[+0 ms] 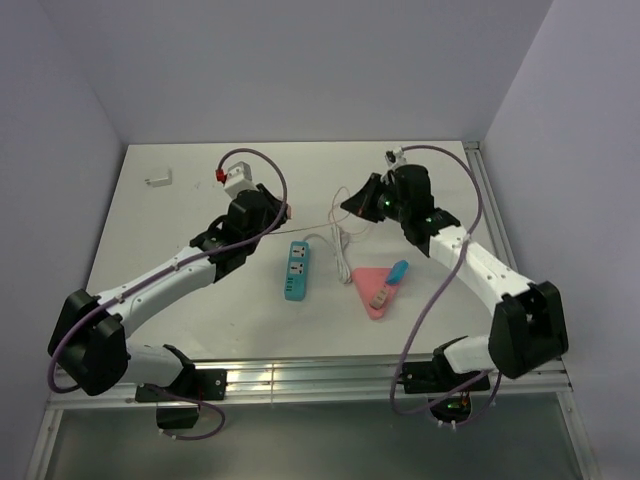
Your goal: Insert the plug
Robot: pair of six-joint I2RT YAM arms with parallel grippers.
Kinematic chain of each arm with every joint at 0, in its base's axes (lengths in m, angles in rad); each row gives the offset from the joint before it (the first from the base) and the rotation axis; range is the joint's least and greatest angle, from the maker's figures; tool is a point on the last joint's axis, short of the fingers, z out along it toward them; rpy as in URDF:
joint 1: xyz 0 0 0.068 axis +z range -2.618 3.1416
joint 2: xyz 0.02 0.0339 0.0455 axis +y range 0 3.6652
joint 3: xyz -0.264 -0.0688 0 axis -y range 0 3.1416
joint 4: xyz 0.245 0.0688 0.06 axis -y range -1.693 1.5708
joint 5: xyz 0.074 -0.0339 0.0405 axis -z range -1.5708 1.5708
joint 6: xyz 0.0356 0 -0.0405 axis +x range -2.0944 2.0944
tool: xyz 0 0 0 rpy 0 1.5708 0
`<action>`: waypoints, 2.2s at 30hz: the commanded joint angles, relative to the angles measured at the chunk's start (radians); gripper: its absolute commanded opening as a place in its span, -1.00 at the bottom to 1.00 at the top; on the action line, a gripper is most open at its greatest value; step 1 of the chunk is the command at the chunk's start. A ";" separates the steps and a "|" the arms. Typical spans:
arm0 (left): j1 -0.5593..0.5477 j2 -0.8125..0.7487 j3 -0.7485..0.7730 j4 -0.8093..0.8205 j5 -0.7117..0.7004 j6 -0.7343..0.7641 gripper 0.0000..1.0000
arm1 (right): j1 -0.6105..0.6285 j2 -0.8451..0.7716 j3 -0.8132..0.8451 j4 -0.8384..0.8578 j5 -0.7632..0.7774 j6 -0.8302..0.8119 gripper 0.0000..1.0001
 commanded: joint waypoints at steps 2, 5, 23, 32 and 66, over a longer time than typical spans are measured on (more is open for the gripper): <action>-0.004 0.075 0.050 -0.044 -0.140 0.029 -0.99 | 0.041 -0.143 -0.142 -0.035 0.119 -0.067 -1.00; -0.004 0.109 0.038 -0.022 -0.135 0.049 -0.99 | 0.062 -0.254 -0.237 -0.038 0.144 -0.052 -1.00; -0.134 0.238 -0.071 0.261 -0.240 0.132 -0.99 | 0.087 -0.377 -0.457 0.057 0.149 -0.029 -1.00; -0.196 0.268 -0.212 0.496 -0.241 0.251 -1.00 | 0.087 -0.377 -0.492 0.097 0.133 -0.029 -1.00; -0.196 0.336 -0.245 0.523 -0.177 0.328 -1.00 | 0.085 -0.346 -0.506 0.139 0.107 -0.046 -1.00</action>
